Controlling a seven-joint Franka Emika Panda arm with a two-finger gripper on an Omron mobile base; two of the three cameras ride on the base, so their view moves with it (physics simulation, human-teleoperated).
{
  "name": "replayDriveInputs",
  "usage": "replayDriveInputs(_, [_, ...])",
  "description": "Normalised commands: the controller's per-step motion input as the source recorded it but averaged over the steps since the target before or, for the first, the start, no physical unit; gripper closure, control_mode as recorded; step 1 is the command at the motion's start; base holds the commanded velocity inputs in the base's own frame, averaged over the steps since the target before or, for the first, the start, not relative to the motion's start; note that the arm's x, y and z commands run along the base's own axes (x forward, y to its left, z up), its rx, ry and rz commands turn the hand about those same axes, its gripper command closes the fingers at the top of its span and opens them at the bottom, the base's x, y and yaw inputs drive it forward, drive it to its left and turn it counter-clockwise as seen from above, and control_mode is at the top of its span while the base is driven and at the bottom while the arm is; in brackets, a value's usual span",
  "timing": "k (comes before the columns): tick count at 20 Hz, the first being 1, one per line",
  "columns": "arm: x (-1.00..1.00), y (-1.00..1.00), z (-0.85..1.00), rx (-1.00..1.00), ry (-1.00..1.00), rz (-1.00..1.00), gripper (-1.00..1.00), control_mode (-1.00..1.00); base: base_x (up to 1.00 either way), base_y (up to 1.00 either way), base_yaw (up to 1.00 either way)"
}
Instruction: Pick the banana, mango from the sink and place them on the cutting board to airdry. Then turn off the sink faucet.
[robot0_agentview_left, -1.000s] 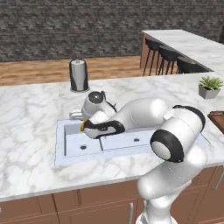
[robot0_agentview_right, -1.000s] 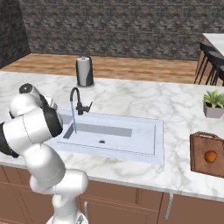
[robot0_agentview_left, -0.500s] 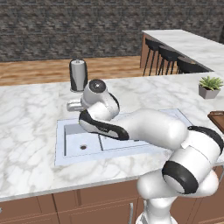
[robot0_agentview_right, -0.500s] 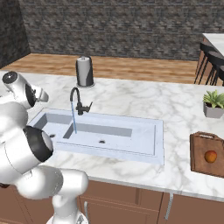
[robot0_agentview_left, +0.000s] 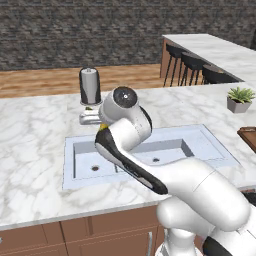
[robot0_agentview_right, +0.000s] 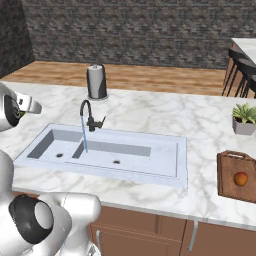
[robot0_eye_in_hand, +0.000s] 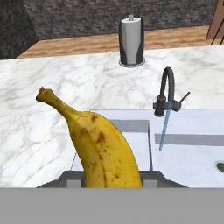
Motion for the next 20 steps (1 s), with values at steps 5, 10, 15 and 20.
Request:
replayDriveInputs(5, [-0.99, -0.4, 0.97, 0.04, 0.0, 0.0, 1.0, -1.0, 0.0, 0.0, 0.0])
replayDriveInputs(10, [-0.94, -0.37, 0.85, 0.02, 0.0, 0.0, 1.0, -1.0, 0.0, 0.0, 0.0])
replayDriveInputs(15, [-0.94, -0.34, 0.59, 0.0, -0.02, 0.0, 1.0, -1.0, 0.0, 0.0, 0.0])
replayDriveInputs(20, [-0.82, -0.49, 0.4, 0.0, 0.0, 0.0, 1.0, -1.0, 0.0, 0.0, 0.0])
